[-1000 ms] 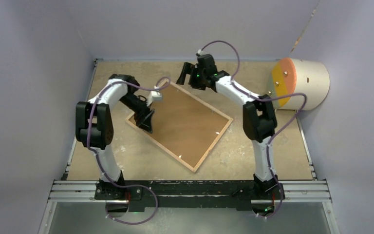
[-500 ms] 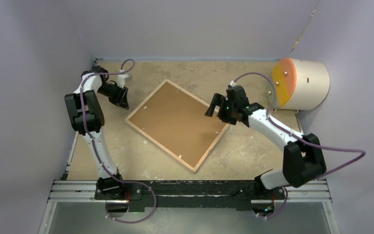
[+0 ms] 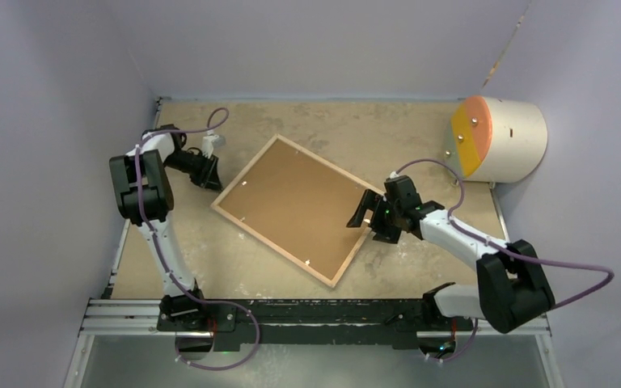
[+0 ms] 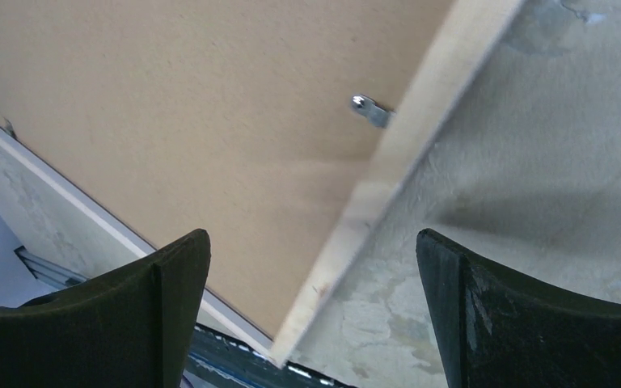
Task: Put the photo into the frame
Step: Adjust the photo frame at the center of the board, then install the photo frame at the center of the board.
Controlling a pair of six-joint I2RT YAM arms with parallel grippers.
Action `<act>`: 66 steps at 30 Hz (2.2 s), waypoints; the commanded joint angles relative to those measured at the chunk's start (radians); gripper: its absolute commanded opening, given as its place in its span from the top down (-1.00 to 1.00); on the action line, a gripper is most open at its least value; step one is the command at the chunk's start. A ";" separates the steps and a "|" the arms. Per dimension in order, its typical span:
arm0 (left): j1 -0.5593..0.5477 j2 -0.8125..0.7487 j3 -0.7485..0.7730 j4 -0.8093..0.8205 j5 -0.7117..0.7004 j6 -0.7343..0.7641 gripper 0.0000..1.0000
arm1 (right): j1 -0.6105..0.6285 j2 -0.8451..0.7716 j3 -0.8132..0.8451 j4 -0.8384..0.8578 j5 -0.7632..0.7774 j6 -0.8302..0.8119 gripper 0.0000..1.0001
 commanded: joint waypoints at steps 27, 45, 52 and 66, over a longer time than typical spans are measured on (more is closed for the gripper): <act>-0.028 -0.190 -0.308 -0.146 0.181 0.141 0.15 | 0.080 0.226 0.417 0.186 0.017 -0.034 -0.65; -0.034 -0.081 -0.309 -0.118 0.219 0.124 0.53 | 0.435 0.732 0.716 0.443 -0.128 0.152 -0.54; -0.034 -0.082 -0.313 -0.106 0.212 0.122 0.56 | 0.478 0.843 0.812 0.447 -0.155 0.180 -0.53; -0.034 -0.088 -0.312 -0.106 0.209 0.127 0.62 | 0.491 0.940 0.883 0.457 -0.160 0.193 -0.50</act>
